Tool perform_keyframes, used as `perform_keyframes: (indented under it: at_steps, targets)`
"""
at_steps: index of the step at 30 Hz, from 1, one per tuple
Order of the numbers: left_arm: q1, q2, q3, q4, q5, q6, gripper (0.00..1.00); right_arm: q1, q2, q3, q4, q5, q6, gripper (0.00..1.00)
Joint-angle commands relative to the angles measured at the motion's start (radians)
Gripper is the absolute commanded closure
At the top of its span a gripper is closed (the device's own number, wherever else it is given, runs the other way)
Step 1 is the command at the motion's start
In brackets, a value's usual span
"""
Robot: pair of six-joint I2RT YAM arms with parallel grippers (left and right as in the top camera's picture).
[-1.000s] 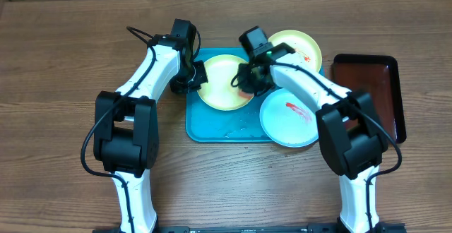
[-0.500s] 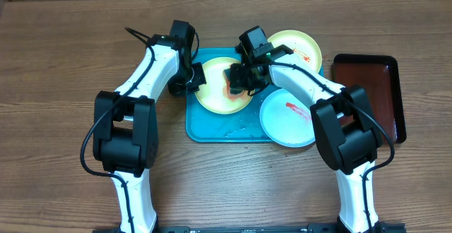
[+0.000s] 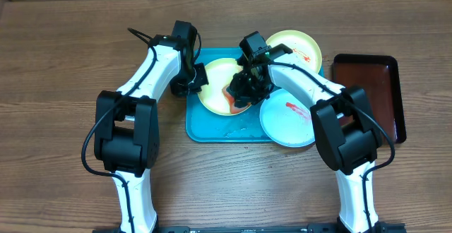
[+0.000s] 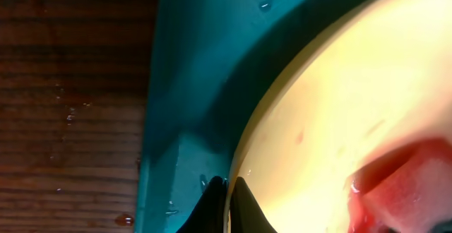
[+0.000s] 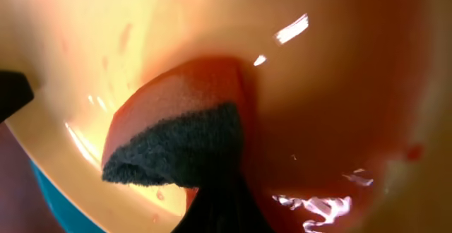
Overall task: Clean dirty plates on tray and stack at the side
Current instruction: 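Scrub the yellow plate with the sponge while left gripper holds it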
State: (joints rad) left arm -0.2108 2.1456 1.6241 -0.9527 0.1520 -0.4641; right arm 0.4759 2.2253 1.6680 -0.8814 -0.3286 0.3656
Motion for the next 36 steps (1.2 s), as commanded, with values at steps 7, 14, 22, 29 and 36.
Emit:
perform_keyframes:
  at_steps: [7,14,22,29,36]
  targets:
    - [0.008,0.012,0.014,-0.014,-0.026,0.016,0.96,-0.021,0.017,0.016,0.107,0.394,-0.09,0.96]
    - [0.008,0.012,0.014,-0.015,-0.027,0.016,0.96,-0.019,0.017,0.016,0.221,0.474,-0.139,0.96]
    - [0.008,0.012,0.014,-0.015,-0.027,0.016,0.96,0.013,0.017,0.016,0.302,0.298,-0.161,0.96]
    - [0.008,0.012,0.014,-0.02,-0.027,0.016,0.96,0.067,0.017,0.016,0.266,0.089,-0.161,0.96]
    - [0.008,0.012,0.014,-0.028,-0.027,0.016,0.96,0.08,0.017,0.016,0.102,0.056,-0.143,0.96]
